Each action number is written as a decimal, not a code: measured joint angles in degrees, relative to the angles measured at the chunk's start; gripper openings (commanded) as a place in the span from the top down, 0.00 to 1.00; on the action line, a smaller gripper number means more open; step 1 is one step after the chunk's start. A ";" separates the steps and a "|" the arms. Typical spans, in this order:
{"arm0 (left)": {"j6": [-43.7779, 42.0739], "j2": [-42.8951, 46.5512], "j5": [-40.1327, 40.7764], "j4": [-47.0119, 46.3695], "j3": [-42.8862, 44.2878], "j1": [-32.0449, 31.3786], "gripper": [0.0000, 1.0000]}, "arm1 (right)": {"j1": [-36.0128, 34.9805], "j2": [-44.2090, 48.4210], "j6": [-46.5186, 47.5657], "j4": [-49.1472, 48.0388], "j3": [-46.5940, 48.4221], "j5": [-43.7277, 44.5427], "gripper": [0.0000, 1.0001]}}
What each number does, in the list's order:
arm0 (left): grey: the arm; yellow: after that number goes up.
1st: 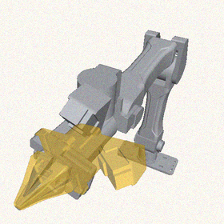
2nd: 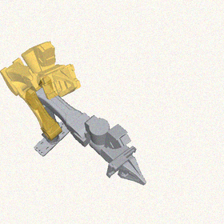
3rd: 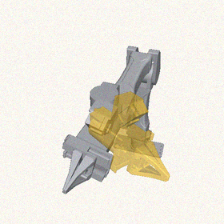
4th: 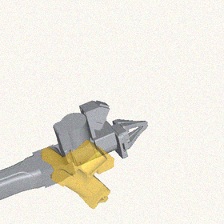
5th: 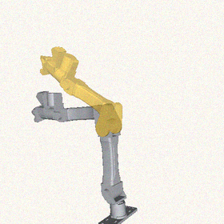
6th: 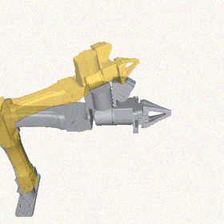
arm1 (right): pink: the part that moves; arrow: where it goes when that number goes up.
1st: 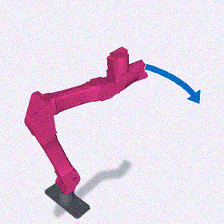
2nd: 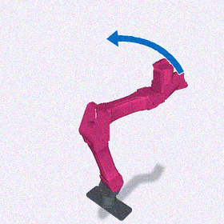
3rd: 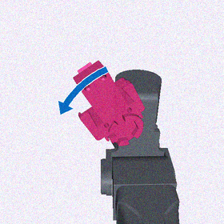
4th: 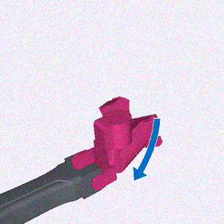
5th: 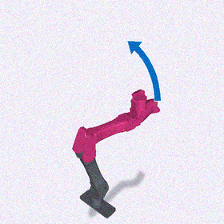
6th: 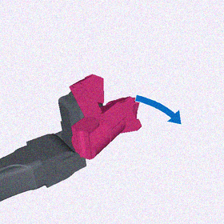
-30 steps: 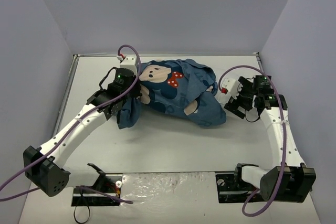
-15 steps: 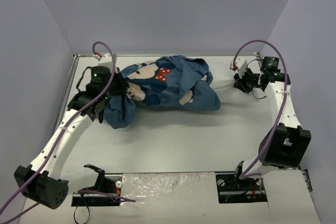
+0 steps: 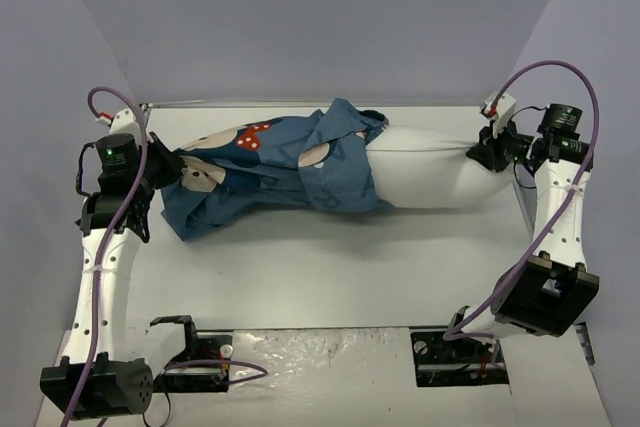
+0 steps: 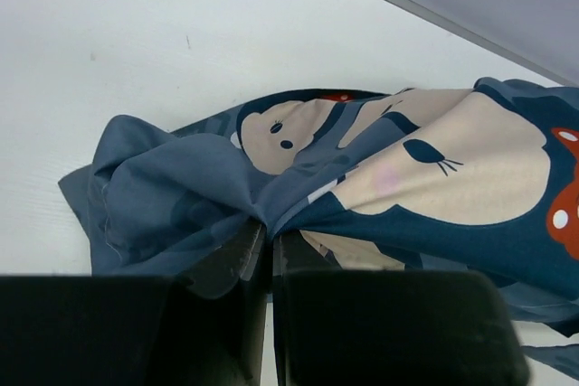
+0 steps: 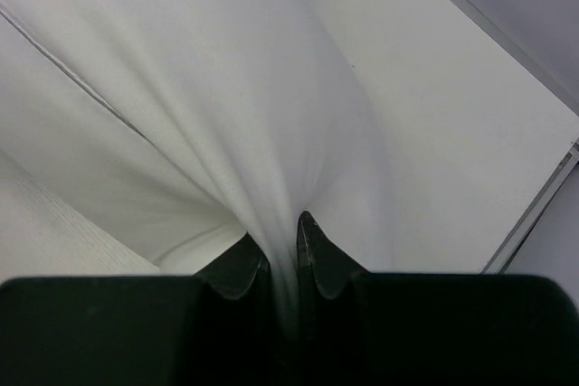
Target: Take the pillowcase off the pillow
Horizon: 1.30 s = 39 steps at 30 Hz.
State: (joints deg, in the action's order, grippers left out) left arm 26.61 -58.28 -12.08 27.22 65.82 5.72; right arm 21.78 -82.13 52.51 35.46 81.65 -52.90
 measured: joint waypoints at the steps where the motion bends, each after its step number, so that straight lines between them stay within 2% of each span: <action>1: -0.33 0.00 -0.13 0.42 0.00 0.26 0.98 | 0.52 -0.02 -0.35 0.11 0.02 -0.57 1.00; 8: -1.03 -0.31 -1.51 0.50 -0.96 0.44 0.98 | 2.89 -1.86 -1.05 1.53 0.13 -1.09 1.00; 9: -0.90 -0.50 -1.70 0.02 -1.70 0.48 0.98 | 2.86 -2.29 -0.37 2.25 0.11 -1.07 0.97; 10: -0.74 -0.76 -2.34 -0.98 -2.73 0.48 0.98 | 2.75 -2.69 0.72 3.19 0.11 -0.90 0.83; 12: -0.33 -1.88 -3.45 -2.71 -4.46 0.44 0.98 | 1.68 -3.02 3.63 6.03 0.28 0.13 0.66; 13: -0.11 -2.75 -3.72 -3.37 -4.90 0.04 0.98 | 0.68 -3.06 5.07 7.63 0.59 1.14 0.52; 16: 0.81 -6.29 -4.39 -5.57 -4.85 -3.52 0.98 | -4.57 -2.80 8.85 11.45 2.16 4.04 0.32; 18: 1.66 -8.46 -4.63 -6.64 -4.09 -7.65 0.98 | -9.60 -1.84 10.01 12.41 2.62 5.51 0.25; 20: 2.89 -9.94 -5.31 -7.56 -3.04 -11.61 0.98 | -14.84 -0.44 9.64 13.03 2.86 6.51 0.22; 21: 3.54 -10.34 -5.49 -7.91 -2.58 -13.11 0.98 | -17.75 0.35 9.18 13.20 2.89 6.69 0.16; 25: 5.92 -10.27 -5.46 -8.72 -1.49 -14.99 0.98 | -29.97 3.89 4.70 10.38 1.11 8.74 0.10; 29: 7.74 -9.92 -5.75 -9.20 -0.98 -15.63 0.98 | -40.72 8.98 -2.54 3.98 -6.71 17.86 0.06; 35: 9.44 -8.63 -6.14 -9.20 -0.98 -16.26 0.98 | -46.14 9.40 -7.02 -1.84 -10.21 26.75 0.00; 39: 10.19 -7.67 -6.12 -9.16 -0.98 -16.26 0.98 | -47.87 8.66 -7.93 -8.74 -16.52 37.94 0.00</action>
State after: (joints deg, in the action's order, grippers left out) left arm 36.80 -65.95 -18.20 18.06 64.84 -10.55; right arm -26.09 -73.47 44.58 26.72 65.12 -14.96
